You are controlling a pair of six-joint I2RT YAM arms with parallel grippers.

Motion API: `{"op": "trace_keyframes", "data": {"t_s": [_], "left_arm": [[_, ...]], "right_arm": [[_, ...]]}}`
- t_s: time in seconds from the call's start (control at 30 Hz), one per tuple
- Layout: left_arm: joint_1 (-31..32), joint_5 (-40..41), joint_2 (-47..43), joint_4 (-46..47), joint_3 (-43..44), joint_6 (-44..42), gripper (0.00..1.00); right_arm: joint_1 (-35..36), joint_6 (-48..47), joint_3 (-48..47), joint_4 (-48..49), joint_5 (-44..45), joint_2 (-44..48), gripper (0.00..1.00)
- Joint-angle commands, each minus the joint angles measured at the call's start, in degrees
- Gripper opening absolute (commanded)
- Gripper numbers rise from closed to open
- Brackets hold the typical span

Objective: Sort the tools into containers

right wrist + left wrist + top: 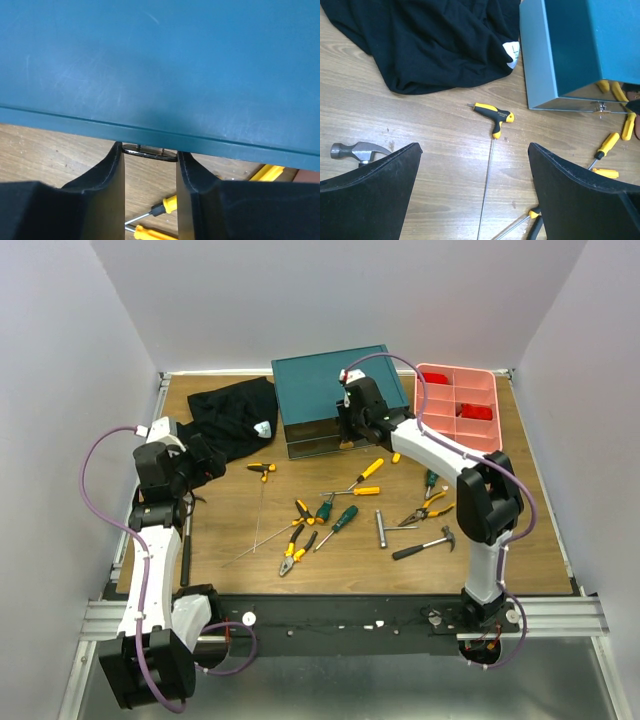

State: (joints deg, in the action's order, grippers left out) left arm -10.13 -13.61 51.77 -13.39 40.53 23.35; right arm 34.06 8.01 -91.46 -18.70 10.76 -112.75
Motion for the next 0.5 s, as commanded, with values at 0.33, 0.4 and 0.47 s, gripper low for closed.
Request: {"op": "trace_keyframes", "data": {"t_s": [0.33, 0.4, 0.47], "left_arm": [[1.6, -3.2, 1.8, -5.3, 1.7, -6.5, 0.99], [2.2, -3.8, 2.1, -6.5, 1.7, -7.8, 0.99], [2.9, -4.5, 2.1, -6.9, 1.2, -8.4, 0.99]], "right_arm": [[0.4, -1.1, 19.9, 1.9, -1.0, 14.2, 0.01], [0.7, -0.8, 23.8, 1.5, -2.0, 17.5, 0.01], [0.7, -0.6, 26.2, 1.3, -3.0, 19.5, 0.01]]}}
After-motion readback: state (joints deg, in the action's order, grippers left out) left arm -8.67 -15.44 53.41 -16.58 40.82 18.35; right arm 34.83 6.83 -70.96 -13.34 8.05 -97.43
